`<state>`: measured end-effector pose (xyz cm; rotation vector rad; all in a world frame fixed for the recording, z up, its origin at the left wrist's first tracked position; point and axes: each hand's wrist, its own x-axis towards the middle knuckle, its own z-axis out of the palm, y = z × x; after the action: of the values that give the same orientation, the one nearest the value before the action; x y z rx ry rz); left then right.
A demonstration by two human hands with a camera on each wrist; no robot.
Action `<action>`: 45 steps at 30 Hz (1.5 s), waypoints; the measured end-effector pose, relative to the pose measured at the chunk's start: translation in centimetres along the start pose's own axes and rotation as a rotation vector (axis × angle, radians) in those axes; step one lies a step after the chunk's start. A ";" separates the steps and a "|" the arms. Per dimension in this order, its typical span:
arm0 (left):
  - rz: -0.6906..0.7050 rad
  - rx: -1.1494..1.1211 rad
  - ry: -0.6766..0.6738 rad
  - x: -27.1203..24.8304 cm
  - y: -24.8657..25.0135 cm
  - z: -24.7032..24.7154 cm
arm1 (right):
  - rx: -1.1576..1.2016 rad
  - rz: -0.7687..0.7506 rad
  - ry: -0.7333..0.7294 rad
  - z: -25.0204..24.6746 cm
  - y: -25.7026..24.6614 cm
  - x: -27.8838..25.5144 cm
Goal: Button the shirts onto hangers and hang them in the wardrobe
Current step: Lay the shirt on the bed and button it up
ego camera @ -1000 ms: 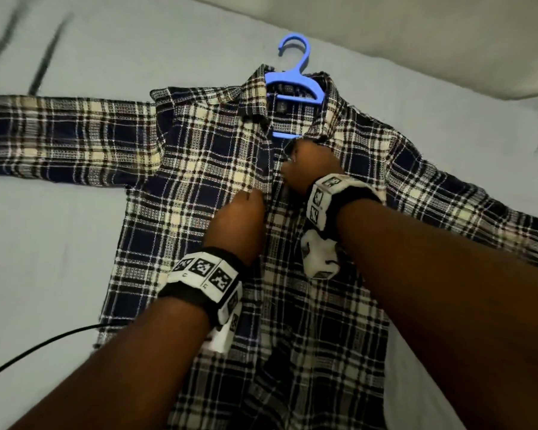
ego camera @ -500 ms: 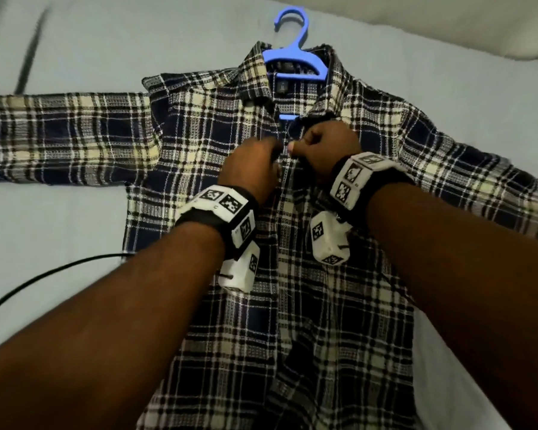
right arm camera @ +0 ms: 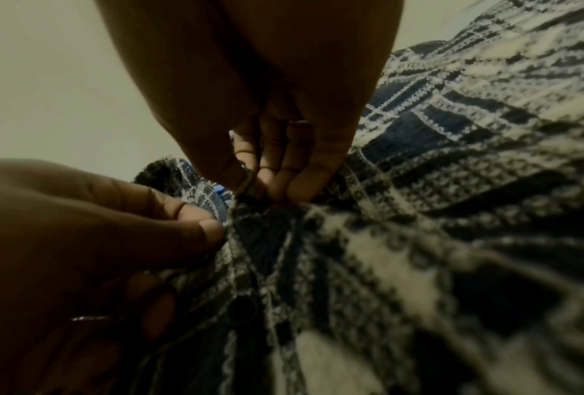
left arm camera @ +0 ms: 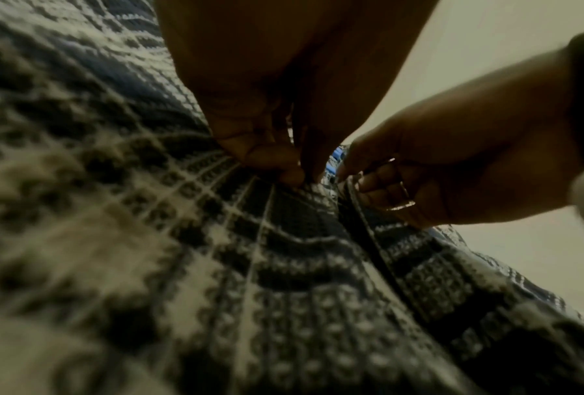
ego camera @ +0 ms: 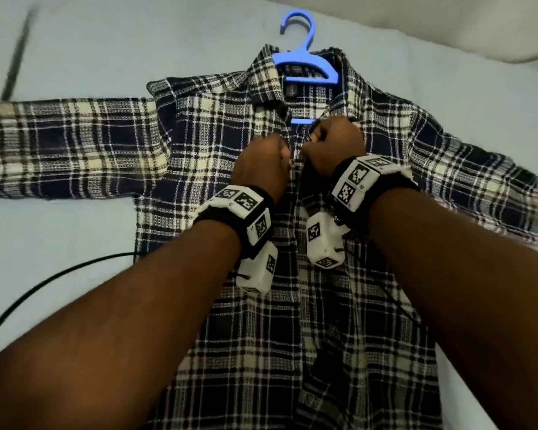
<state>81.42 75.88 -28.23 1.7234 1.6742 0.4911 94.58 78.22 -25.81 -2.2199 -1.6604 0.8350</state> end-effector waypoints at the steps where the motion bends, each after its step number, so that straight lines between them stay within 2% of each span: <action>1: 0.009 0.030 -0.004 0.2 0.1 0.0 | 0.043 -0.023 0.031 0.2 0.3 -0.2; 4: -0.031 -0.027 -0.012 0.6 0.0 -0.7 | 0.158 -0.057 0.087 0.7 0.5 -0.7; 9: -0.108 -0.280 -0.080 1.0 -0.1 -2.0 | 0.159 -0.068 0.019 1.5 1.2 -0.8; 11: -0.132 -0.369 -0.110 1.0 0.0 -2.2 | 0.236 -0.063 0.016 1.4 1.3 -0.8; 14: -0.153 -0.397 -0.110 1.1 -0.1 -2.0 | 0.348 -0.047 0.013 1.1 1.5 -0.9; 19: -0.153 -0.400 -0.108 0.7 -0.1 -1.9 | 0.394 -0.036 0.046 1.1 1.4 -1.3; 30: -0.225 -0.524 -0.029 0.4 0.1 -1.0 | 0.352 -0.056 0.022 1.2 1.5 -1.7; 35: -0.276 -0.579 -0.017 0.5 0.1 -0.9 | 0.295 -0.130 0.009 0.8 1.8 -1.7; 39: -0.256 -0.641 0.004 -0.1 0.1 -1.0 | 0.204 -0.227 -0.008 0.7 1.7 -1.8; 45: -0.273 -0.607 0.017 0.2 -0.1 -0.6 | 0.170 -0.263 -0.082 -0.2 2.3 -2.1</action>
<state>80.92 76.19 -27.93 1.0399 1.5299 0.7846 96.13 75.58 -26.20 -1.8285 -1.7952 0.9670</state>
